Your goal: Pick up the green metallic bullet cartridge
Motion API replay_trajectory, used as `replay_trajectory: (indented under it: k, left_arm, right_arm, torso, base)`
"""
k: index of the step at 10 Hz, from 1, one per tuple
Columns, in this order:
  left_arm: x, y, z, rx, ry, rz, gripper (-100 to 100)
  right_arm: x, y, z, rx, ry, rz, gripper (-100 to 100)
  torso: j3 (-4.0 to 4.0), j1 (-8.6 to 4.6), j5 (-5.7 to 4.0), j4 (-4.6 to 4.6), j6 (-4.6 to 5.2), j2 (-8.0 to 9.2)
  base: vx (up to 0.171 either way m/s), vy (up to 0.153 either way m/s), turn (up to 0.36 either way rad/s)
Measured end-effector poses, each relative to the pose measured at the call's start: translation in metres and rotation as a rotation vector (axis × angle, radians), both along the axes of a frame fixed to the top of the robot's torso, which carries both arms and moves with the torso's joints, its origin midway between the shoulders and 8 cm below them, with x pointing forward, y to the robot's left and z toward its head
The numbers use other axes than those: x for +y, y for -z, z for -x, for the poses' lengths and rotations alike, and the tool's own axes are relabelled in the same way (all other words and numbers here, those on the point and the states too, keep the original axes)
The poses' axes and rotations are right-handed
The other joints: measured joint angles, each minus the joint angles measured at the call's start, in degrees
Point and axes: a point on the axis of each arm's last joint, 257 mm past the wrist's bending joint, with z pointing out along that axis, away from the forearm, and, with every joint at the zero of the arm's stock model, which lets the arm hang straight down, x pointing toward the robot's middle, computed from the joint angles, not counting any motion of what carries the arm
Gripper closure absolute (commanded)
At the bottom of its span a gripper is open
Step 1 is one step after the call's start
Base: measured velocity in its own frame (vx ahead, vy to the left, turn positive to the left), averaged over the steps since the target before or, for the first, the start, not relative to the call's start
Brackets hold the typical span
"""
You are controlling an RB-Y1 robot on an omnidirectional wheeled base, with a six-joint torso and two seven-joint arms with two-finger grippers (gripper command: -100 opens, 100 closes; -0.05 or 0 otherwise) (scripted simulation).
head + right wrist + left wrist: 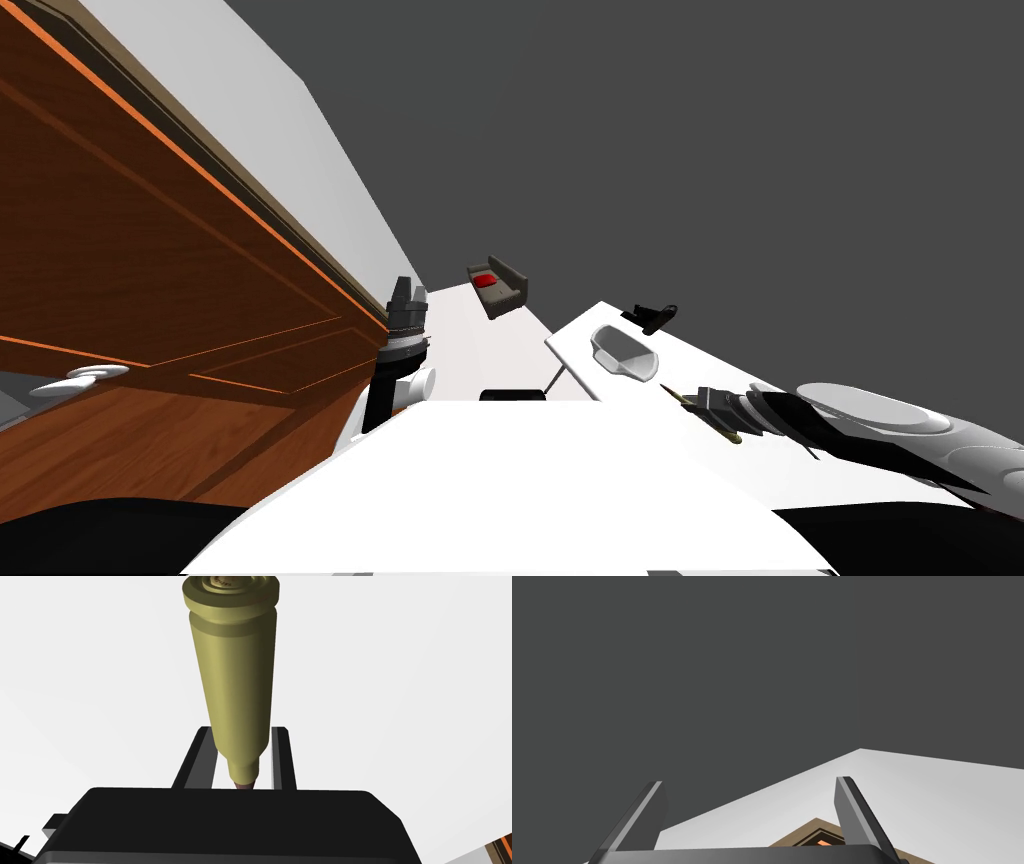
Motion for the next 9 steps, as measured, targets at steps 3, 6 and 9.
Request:
replay_trajectory:
  k: [3,6,9]
  left_arm:
    - [0.000,0.000,0.000,0.000,0.000,0.000,0]
    - [0.000,0.000,0.000,0.000,0.000,0.000,0]
    - [0.000,0.000,0.000,0.000,0.000,0.000,0]
  right_arm:
    - [-0.001,-0.004,-0.002,0.000,0.008,-0.005,100]
    - [-0.004,-0.009,-0.003,0.000,0.021,-0.005,100]
    - [-0.009,-0.015,-0.003,0.000,0.041,-0.003,100]
  torso:
    - [0.08,-0.01,0.01,0.03,-0.01,0.15]
    - [0.08,0.02,0.01,0.03,0.02,0.14]
    - [0.09,0.03,0.05,0.05,-0.01,0.15]
  base:
    - [-0.045,-0.004,0.057]
    - [-0.037,0.002,0.050]
    - [-0.041,0.002,0.059]
